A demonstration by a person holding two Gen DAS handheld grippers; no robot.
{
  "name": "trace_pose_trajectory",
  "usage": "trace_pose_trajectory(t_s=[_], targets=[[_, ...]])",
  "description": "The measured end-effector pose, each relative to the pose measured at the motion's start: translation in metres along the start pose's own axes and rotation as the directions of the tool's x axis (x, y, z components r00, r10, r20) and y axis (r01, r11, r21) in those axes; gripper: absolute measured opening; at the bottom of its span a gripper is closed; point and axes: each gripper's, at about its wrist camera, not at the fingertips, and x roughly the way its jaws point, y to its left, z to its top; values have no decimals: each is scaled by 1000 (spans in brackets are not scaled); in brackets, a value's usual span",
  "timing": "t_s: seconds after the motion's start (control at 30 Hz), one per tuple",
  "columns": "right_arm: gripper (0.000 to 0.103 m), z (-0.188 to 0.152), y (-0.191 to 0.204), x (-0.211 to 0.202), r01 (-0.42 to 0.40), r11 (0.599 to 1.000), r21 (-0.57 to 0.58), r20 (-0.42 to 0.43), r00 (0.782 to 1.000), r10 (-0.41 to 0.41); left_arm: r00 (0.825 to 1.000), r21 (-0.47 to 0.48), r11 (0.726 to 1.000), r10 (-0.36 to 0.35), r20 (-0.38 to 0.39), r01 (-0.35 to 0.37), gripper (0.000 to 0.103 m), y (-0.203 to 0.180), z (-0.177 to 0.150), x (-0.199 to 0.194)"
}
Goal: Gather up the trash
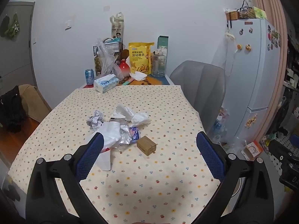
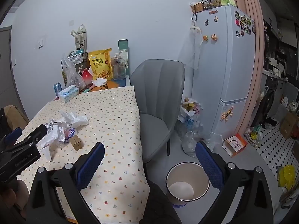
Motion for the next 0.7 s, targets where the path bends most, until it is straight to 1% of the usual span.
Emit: trace_pose_trajectory(t_s=[0.7], targets=[[95, 0, 7, -2, 1, 1000, -14, 7, 1000, -1, 1000, 5, 1000, 14, -1, -14, 98, -2, 2, 0]])
